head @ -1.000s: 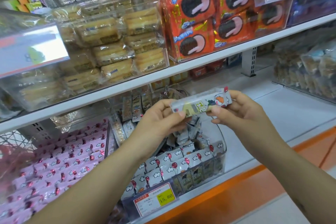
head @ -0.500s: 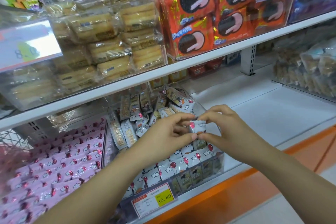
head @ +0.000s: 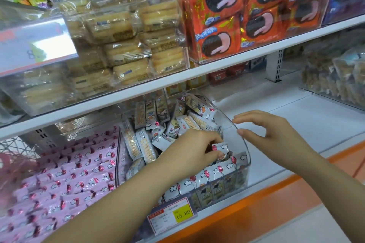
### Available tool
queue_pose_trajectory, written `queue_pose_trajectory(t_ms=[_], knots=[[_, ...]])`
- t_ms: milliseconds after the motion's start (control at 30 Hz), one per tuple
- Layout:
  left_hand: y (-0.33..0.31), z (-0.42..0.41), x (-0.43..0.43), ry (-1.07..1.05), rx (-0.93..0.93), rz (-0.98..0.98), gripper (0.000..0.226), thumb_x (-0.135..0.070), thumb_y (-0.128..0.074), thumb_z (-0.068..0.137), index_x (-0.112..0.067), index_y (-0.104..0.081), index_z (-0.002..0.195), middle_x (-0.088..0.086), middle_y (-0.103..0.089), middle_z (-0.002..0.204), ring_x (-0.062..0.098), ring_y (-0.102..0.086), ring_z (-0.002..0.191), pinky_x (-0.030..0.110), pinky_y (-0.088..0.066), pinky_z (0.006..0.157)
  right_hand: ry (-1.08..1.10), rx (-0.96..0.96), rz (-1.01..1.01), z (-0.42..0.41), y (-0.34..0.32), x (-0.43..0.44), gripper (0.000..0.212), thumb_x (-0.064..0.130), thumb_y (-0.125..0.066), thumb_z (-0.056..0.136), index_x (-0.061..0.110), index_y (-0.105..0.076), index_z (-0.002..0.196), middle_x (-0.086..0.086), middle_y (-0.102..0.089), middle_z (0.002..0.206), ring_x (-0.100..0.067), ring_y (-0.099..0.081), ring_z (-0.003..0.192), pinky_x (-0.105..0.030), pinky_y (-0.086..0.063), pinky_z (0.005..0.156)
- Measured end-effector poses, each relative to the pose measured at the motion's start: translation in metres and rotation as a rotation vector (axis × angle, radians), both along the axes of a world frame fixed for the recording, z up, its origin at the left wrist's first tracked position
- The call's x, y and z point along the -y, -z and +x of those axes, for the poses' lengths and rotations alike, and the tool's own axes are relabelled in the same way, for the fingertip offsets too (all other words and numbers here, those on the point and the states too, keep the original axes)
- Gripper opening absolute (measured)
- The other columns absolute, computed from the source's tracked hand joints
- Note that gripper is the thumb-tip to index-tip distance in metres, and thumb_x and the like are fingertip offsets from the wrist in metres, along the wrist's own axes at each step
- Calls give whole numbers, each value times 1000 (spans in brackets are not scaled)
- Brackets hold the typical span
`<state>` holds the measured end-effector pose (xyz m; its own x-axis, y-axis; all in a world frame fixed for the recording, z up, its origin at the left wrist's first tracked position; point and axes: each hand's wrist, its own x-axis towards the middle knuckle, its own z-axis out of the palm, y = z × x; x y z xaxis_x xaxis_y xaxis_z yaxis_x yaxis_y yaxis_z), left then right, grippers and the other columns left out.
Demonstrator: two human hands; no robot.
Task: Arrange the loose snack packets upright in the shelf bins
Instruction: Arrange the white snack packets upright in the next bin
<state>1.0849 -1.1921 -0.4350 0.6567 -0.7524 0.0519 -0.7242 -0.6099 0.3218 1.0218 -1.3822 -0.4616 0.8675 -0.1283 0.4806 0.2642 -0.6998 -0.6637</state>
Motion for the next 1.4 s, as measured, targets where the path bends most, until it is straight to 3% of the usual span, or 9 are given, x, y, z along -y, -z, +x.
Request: queue_pose_trajectory(t_ms=[200, 367, 433, 567, 733, 900, 1033, 1300, 1400], knots=[[5, 4, 5, 51, 115, 273, 26, -31, -48, 99, -27, -65, 118, -1, -68, 110, 21, -61, 99, 37, -52, 82, -6, -85, 37, 1, 5, 1, 17, 23, -63, 89, 36, -65, 100, 33, -57, 98, 26, -47, 92, 7, -32, 78], [-14, 9, 11, 125, 24, 459, 33, -32, -40, 102, -27, -61, 126, -3, -64, 122, 19, -57, 110, 38, -48, 93, -32, -101, 71, -2, 2, -2, 22, 23, -64, 88, 43, -60, 94, 31, -60, 96, 18, -53, 96, 2, -38, 78], [-24, 12, 13, 151, -44, 452, 32, -31, -40, 102, -22, -63, 122, -2, -65, 118, 16, -57, 101, 33, -46, 93, -41, -110, 85, -4, 0, -3, 23, 23, -64, 87, 45, -59, 93, 31, -62, 95, 16, -55, 95, -4, -43, 77], [-39, 14, 20, 143, -132, 228, 34, -33, -50, 97, -25, -57, 129, -9, -62, 121, 5, -55, 100, 22, -43, 90, -40, -116, 88, -3, -1, -2, 18, 24, -64, 87, 41, -62, 95, 29, -62, 96, 15, -56, 93, -4, -43, 77], [-36, 16, 29, 231, -297, 449, 70, -59, -58, 84, -24, -41, 142, -10, -42, 146, 8, -43, 130, 32, -35, 110, -60, -121, 131, -2, -1, -1, 18, 21, -65, 87, 36, -64, 96, 27, -63, 93, 15, -57, 90, 0, -41, 77], [-28, 14, 41, 247, -246, 594, 84, -66, -62, 78, -25, -32, 145, -8, -36, 149, 14, -38, 133, 36, -34, 111, -72, -135, 140, -4, -3, -1, 20, 23, -65, 87, 42, -62, 92, 31, -63, 92, 16, -57, 89, -2, -42, 79], [-21, 16, 41, 241, -193, 629, 87, -69, -61, 76, -27, -31, 145, -5, -36, 146, 16, -38, 132, 38, -35, 110, -72, -152, 141, -4, -3, -1, 18, 24, -65, 87, 40, -62, 95, 29, -63, 94, 14, -57, 91, -6, -43, 80], [-22, 19, 45, 184, -278, 687, 87, -70, -57, 78, -27, -28, 148, -9, -25, 156, 13, -26, 141, 33, -24, 114, -83, -167, 158, -5, -2, 0, 18, 25, -65, 87, 41, -62, 95, 27, -64, 96, 13, -58, 90, -9, -45, 78], [-22, 18, 48, 172, -263, 738, 91, -71, -56, 77, -26, -25, 149, -8, -22, 157, 14, -24, 143, 35, -23, 115, -86, -164, 161, -5, -1, -1, 20, 25, -65, 87, 41, -61, 97, 26, -64, 97, 13, -58, 89, -4, -43, 78]])
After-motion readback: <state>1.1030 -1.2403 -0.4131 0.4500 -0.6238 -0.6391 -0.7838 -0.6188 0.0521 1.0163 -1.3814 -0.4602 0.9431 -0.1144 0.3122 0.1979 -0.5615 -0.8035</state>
